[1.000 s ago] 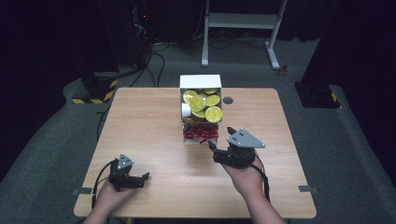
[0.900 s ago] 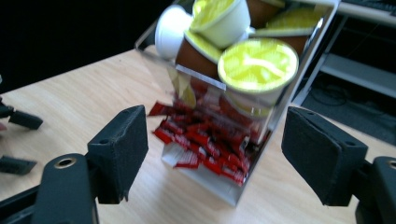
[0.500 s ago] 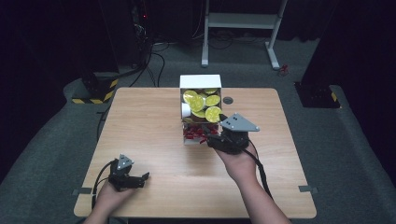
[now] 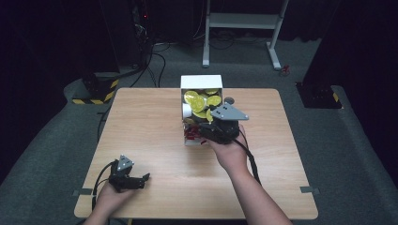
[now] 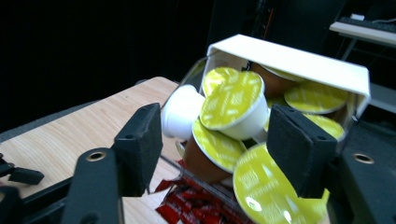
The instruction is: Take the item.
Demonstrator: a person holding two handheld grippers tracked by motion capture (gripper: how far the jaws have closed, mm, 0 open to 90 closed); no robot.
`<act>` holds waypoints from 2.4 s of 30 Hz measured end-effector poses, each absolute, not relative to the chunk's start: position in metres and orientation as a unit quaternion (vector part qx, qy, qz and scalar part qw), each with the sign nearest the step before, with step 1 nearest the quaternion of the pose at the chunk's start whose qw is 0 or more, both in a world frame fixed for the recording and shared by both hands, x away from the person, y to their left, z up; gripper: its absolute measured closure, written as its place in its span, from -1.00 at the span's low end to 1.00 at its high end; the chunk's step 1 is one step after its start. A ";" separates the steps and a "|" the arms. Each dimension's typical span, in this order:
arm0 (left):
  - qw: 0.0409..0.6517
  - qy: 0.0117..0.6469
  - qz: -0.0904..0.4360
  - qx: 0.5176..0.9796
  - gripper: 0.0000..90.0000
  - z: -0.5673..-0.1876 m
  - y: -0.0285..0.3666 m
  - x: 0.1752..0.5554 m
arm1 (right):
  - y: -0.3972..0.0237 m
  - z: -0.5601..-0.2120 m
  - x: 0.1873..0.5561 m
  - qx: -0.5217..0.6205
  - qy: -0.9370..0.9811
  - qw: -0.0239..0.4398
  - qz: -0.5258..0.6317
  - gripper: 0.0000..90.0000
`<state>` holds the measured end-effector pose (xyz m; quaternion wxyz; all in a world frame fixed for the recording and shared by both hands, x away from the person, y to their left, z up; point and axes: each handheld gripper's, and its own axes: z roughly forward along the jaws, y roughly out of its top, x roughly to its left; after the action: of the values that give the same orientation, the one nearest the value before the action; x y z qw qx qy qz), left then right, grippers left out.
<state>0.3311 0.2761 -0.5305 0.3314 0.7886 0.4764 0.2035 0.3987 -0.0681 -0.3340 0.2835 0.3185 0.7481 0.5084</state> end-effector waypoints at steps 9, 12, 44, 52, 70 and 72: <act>0.331 0.475 0.203 0.789 -0.90 -0.530 0.276 0.331 | -0.045 -0.324 0.411 0.305 0.754 0.299 0.499 -0.11; 0.334 0.480 0.201 0.786 -0.90 -0.531 0.275 0.331 | -0.040 -0.321 0.414 0.307 0.754 0.303 0.495 -0.11; 0.334 0.477 0.203 0.787 -0.88 -0.531 0.276 0.330 | -0.048 -0.328 0.434 0.336 0.751 0.311 0.475 -0.22; 0.334 0.476 0.204 0.788 -0.87 -0.531 0.276 0.330 | -0.042 -0.328 0.440 0.345 0.754 0.316 0.462 -0.40; 0.334 0.476 0.204 0.788 -0.87 -0.531 0.276 0.330 | -0.038 -0.335 0.449 0.354 0.763 0.310 0.444 -0.21; 0.333 0.474 0.206 0.789 -0.87 -0.530 0.277 0.330 | -0.038 -0.335 0.449 0.354 0.763 0.310 0.444 -0.20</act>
<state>0.3301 0.2768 -0.5304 0.3326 0.7888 0.4740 0.2060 0.4492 -0.0379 -0.3345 0.3103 0.3538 0.7626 0.4438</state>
